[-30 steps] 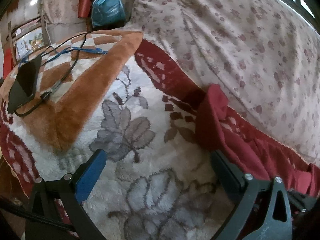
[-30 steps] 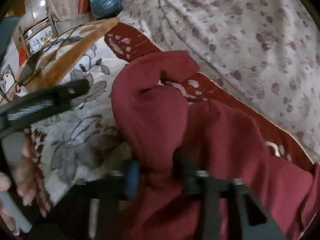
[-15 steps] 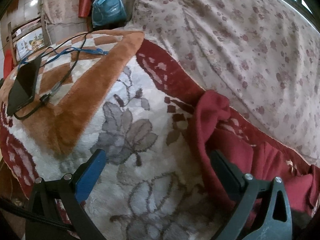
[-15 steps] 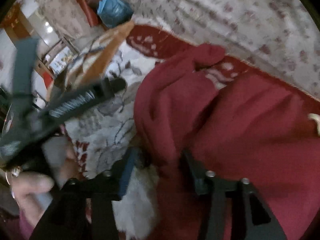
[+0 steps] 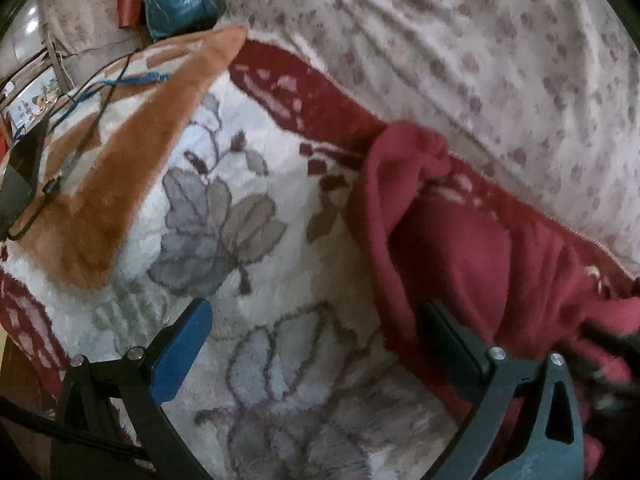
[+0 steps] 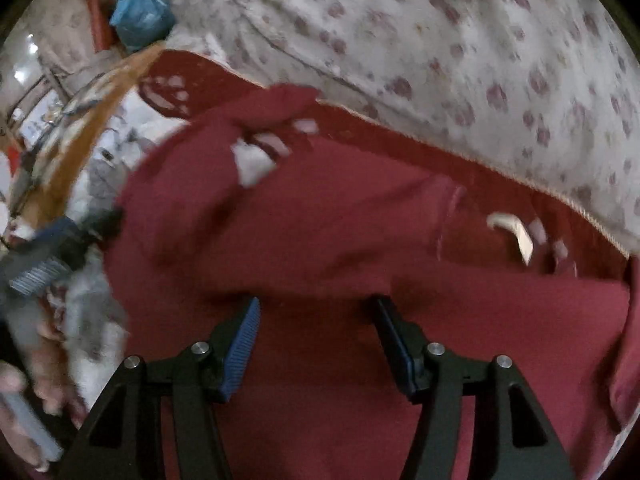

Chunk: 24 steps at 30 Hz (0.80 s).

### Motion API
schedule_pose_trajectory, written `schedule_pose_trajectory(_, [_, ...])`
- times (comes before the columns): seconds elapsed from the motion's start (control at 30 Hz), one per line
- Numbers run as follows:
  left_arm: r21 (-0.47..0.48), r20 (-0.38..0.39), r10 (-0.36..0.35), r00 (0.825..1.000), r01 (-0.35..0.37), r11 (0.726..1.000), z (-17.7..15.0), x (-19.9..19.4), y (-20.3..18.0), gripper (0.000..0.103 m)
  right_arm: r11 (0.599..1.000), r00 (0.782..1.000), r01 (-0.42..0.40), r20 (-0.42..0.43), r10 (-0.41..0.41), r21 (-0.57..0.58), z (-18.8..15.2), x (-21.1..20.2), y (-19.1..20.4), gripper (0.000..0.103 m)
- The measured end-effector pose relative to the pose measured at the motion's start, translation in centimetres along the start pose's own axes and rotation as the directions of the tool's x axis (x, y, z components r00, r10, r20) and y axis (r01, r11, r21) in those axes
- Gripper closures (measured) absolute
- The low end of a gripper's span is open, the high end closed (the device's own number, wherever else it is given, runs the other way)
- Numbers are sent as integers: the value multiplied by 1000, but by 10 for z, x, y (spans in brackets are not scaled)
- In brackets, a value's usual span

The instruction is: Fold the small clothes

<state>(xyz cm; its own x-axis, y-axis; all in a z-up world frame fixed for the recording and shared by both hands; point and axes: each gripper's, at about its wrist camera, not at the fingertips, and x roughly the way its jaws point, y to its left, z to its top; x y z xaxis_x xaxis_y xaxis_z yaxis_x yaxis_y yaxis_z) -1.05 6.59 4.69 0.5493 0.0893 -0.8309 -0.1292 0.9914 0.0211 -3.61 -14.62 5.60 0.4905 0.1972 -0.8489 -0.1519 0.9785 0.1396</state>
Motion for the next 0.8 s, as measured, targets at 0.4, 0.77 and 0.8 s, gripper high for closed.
schedule_pose_trajectory(0.4, [-86, -70, -41, 997, 34, 996, -1, 11, 18, 0, 984, 985, -174, 17, 173, 30, 132, 48, 45, 27])
schedule_pose_trajectory(0.77, [-116, -92, -31, 995, 20, 993, 8, 24, 26, 0, 982, 966, -178, -181, 186, 60, 199, 176, 88, 35])
schedule_pose_trajectory(0.8, [-114, -92, -26, 995, 16, 993, 8, 24, 27, 0, 984, 964, -167, -199, 175, 59, 198, 183, 88, 58])
